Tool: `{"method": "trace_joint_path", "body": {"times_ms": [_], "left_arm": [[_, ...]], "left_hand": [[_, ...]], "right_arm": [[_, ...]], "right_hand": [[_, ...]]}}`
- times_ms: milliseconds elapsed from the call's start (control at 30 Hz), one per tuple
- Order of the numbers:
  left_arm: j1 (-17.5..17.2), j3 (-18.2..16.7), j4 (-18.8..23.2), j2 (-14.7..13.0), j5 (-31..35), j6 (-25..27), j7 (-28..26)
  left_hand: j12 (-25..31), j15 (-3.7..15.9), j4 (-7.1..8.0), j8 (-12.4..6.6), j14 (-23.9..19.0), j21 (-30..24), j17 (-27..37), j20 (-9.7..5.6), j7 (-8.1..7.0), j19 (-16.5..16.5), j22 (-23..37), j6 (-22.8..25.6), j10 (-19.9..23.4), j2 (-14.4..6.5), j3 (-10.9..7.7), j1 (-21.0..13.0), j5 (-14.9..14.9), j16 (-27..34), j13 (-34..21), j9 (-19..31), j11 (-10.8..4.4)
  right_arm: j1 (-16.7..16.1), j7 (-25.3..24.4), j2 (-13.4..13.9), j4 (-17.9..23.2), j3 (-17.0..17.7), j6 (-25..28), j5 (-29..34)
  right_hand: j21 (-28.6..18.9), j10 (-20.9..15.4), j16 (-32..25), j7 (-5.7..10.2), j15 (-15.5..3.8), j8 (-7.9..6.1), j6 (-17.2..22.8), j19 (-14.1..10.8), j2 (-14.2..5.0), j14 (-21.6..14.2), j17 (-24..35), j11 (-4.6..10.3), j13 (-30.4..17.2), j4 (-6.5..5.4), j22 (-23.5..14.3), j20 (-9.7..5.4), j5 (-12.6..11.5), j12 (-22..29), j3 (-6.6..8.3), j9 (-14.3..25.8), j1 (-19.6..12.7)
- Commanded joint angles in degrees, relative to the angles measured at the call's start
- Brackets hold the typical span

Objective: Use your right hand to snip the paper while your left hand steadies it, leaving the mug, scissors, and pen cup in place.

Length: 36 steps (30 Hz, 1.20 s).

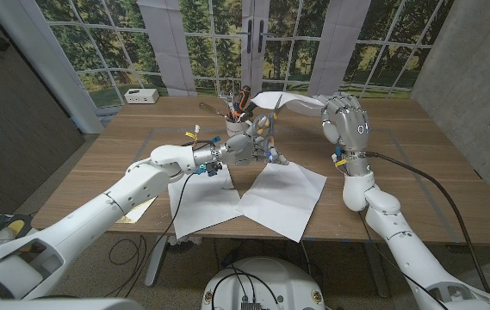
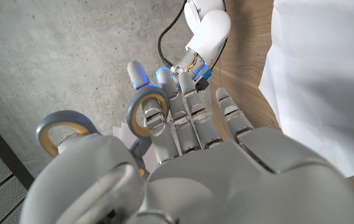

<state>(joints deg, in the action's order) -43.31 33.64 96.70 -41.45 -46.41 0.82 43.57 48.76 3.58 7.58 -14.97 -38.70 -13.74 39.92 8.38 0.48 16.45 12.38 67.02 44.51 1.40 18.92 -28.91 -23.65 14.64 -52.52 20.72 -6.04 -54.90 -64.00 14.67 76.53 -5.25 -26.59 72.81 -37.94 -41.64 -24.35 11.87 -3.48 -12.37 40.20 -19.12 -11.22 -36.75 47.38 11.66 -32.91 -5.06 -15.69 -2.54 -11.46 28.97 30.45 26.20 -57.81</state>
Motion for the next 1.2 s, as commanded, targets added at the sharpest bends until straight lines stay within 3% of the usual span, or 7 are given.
{"method": "trace_joint_path", "body": {"times_ms": [33,467,800,1067,1200], "left_arm": [[-1.6,-0.7,1.7,-1.4,-0.1,-0.2,-1.0],[-3.8,-1.1,3.9,-2.1,1.2,-2.8,-2.9],[-4.3,-1.2,5.4,-3.0,1.8,-2.9,-3.8],[-3.5,-0.5,3.9,-2.0,1.5,-3.2,-2.7],[-3.2,-0.2,3.1,-1.6,1.5,-3.3,-2.2]], "left_hand": [[0.3,3.97,-0.04,-0.08,0.0,0.0,0.3,0.17,0.33,-0.1,0.2,0.1,2.1,-0.2,-0.26,-0.6,0.4,0.2,-0.1,0.1,-1.71],[0.4,4.13,-0.08,-0.08,-0.1,-0.1,0.3,0.16,0.07,0.0,0.2,0.2,2.3,-0.4,-0.28,-1.0,0.5,0.3,-0.1,0.1,-2.13],[0.4,4.32,-0.92,-0.12,-0.2,-0.2,0.4,0.03,-0.21,0.0,0.2,0.4,2.5,-2.3,-1.55,-3.8,0.5,0.5,-0.2,0.0,-2.59],[0.3,4.6,-1.82,-0.18,-0.2,-0.3,0.5,-0.11,-0.32,0.1,0.3,0.5,2.7,-4.7,-3.06,-7.0,0.9,0.6,0.0,0.0,-2.56],[-0.1,4.63,-3.27,-0.25,-0.2,-0.4,0.7,0.01,-0.23,0.1,0.3,0.1,2.6,-8.9,-5.94,-11.5,2.2,0.6,0.5,0.4,-2.15]], "right_arm": [[-0.8,0.0,1.0,1.1,-1.7,1.4,-1.7],[-2.8,0.0,1.0,2.8,-1.3,1.8,-1.7],[-3.9,0.0,1.6,4.4,-1.1,2.3,-2.1],[-4.2,0.0,1.1,4.9,-0.1,2.2,-1.0],[-4.3,0.0,1.5,5.1,-0.4,3.0,-1.3]], "right_hand": [[-0.4,-0.1,0.2,-0.01,-10.04,0.07,0.3,0.1,-0.02,-0.5,0.2,-0.07,-0.1,-0.17,-0.1,-4.88,-0.3,-0.4,0.47,0.2,0.4],[-1.0,-0.3,0.3,-0.03,-10.08,0.05,0.4,0.2,0.04,-0.9,0.6,-0.07,-0.1,-0.09,0.1,-4.85,-0.2,-0.4,0.45,0.2,0.4],[-1.4,-0.5,0.4,-0.03,-10.1,0.03,0.5,0.3,0.08,-1.0,0.9,-0.07,0.0,0.07,0.2,-4.86,-0.2,-0.4,0.44,0.2,0.3],[-1.8,-0.5,0.5,-0.04,-10.1,0.04,0.6,0.4,0.1,-1.2,1.2,-0.08,0.1,0.24,0.4,-4.85,-0.2,-0.5,0.44,0.1,0.3],[-1.9,-0.6,0.6,-0.05,-10.09,0.05,0.6,0.5,0.1,-1.2,1.3,-0.07,0.2,0.28,0.4,-4.86,-0.1,-0.5,0.46,0.1,0.3]]}}
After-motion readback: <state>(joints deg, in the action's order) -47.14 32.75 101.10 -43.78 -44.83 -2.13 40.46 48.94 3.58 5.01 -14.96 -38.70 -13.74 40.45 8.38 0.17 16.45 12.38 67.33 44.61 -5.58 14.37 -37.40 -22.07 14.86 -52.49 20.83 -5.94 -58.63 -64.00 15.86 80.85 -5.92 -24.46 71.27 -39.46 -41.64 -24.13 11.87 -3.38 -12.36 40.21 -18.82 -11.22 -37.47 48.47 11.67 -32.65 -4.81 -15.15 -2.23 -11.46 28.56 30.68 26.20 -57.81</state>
